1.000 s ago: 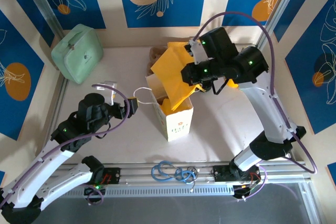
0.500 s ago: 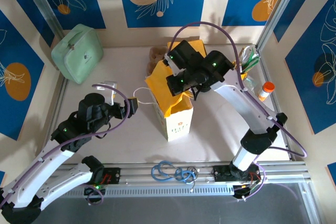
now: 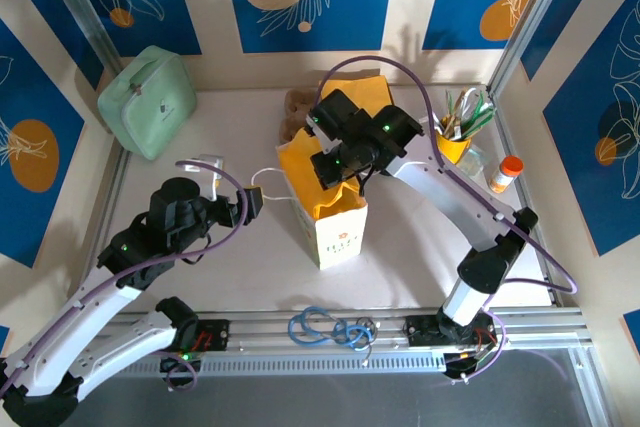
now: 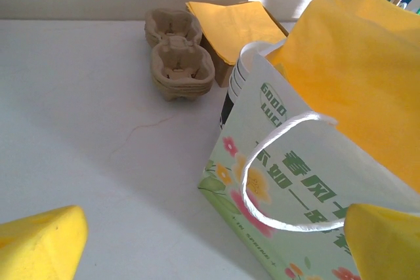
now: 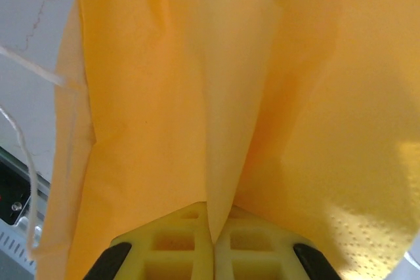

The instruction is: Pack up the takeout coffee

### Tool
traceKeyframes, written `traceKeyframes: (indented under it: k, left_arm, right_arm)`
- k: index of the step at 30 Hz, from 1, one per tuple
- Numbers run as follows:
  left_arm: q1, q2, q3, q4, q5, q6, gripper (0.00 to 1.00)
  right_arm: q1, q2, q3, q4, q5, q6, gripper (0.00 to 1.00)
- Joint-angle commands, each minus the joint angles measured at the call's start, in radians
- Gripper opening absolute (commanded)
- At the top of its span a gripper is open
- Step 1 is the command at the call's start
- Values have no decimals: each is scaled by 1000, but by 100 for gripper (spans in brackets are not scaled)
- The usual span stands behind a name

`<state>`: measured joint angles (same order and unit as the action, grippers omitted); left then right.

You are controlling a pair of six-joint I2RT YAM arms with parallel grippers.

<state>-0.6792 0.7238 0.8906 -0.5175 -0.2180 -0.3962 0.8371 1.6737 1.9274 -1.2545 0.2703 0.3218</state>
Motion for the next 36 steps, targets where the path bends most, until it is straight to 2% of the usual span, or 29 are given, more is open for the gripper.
traceKeyframes:
  k: [1, 9, 20, 28, 34, 36]
  left_arm:
    - [-8, 0, -10, -16, 2, -18, 100]
    - [-8, 1, -13, -16, -2, -17, 100]
    - [-8, -3, -20, -19, -4, -20, 100]
    - [-8, 5, -27, -13, -5, -22, 100]
    - [-7, 10, -29, -9, -4, -22, 100]
    - [-8, 9, -28, -13, -7, -23, 100]
  right_arm:
    - [-7, -6, -29, 45, -41, -19, 5]
    - [-10, 28, -68, 46, -2, -14, 5]
    - [-15, 37, -162, 67, -31, -21, 7]
    - [-17, 66, -165, 49, -26, -3, 7]
    - [-17, 78, -153, 50, -18, 3, 11]
    - [-16, 82, -142, 42, -17, 5, 14]
